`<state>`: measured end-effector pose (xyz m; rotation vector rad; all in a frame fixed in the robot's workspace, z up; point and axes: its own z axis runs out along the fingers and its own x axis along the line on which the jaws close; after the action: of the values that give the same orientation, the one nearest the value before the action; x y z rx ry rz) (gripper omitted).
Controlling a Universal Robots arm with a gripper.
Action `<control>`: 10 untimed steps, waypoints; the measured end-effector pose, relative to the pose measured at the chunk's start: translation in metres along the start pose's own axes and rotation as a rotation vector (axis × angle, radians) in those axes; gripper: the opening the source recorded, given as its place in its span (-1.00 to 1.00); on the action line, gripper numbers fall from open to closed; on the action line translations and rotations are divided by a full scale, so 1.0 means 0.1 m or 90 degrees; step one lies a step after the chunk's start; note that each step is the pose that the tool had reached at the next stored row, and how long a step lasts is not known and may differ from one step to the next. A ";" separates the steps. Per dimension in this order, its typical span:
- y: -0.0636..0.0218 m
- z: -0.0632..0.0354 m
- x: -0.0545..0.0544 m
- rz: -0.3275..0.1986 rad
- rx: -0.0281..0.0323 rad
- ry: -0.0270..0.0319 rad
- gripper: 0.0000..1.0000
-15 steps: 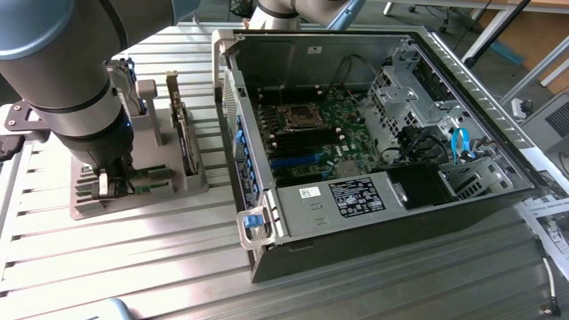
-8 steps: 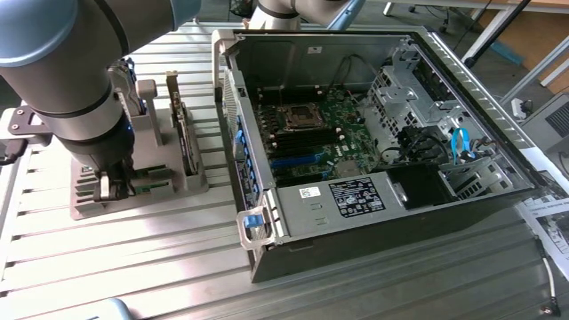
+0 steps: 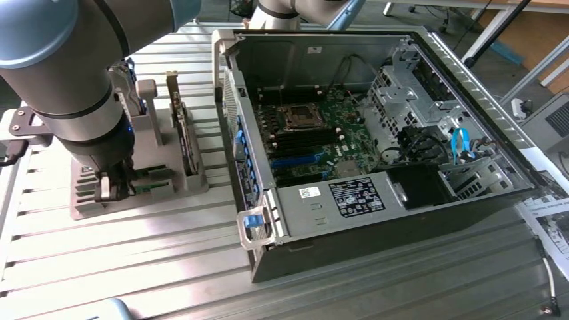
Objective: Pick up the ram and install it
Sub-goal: 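Pick up the ram and move it above insertion slot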
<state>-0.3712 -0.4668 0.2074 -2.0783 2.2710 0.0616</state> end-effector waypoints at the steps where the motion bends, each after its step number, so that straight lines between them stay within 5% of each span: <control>1: 0.000 0.000 0.00 0.000 0.0000 0.0000 -0.44; 5: 0.000 0.000 0.00 0.000 0.0000 -0.0001 -0.75; 10: 0.000 0.000 0.00 0.000 0.0000 -0.0001 -0.75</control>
<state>-0.3712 -0.4668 0.2074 -2.0782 2.2710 0.0616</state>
